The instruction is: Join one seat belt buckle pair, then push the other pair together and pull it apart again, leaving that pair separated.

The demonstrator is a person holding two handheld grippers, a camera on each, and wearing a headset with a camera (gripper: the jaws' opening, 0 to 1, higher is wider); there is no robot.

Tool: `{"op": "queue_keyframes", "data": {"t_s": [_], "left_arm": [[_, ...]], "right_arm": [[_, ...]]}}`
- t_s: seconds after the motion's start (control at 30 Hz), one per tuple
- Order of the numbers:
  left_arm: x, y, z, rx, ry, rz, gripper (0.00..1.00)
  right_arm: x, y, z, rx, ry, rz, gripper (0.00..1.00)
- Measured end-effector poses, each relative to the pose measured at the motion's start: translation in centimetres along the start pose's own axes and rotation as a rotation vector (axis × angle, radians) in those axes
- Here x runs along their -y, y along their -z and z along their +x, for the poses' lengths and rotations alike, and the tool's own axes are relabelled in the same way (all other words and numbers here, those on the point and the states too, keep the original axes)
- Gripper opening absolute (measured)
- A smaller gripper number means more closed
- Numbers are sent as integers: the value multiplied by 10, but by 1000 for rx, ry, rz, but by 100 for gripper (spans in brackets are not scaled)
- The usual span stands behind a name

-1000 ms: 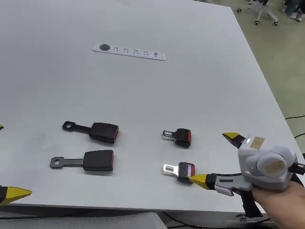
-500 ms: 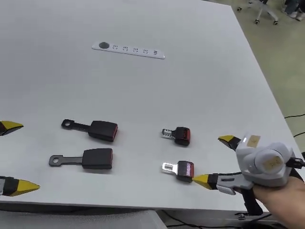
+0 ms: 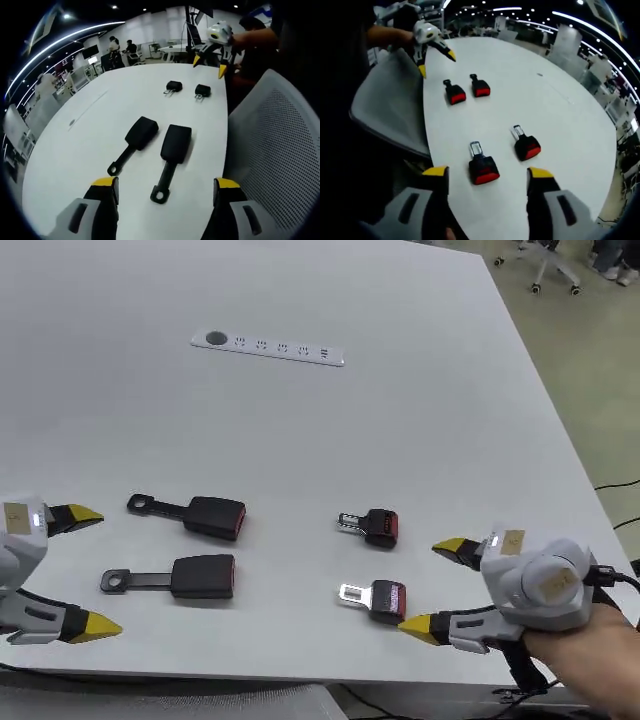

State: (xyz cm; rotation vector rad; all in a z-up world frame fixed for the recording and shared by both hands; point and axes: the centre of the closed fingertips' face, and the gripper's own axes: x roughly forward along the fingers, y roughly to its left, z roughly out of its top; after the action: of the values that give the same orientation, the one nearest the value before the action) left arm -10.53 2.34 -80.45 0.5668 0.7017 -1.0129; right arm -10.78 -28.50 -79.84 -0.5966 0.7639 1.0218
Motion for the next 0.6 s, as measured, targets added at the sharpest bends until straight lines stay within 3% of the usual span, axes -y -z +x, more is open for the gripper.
{"op": "queue_keyframes", "data": {"t_s": [0.1,0.4,0.6], "left_arm": [[1,-5,9,9,11,-8,75],[14,-11,34,-16,71,52,66],[16,-17,47,-23,98,51,62]], "right_arm": [[-3,-1,4,-10,-10,-13,60],[-4,1,13,-43,-45,-61,55],[-9,13,25,-78,-90,-85,49]]}}
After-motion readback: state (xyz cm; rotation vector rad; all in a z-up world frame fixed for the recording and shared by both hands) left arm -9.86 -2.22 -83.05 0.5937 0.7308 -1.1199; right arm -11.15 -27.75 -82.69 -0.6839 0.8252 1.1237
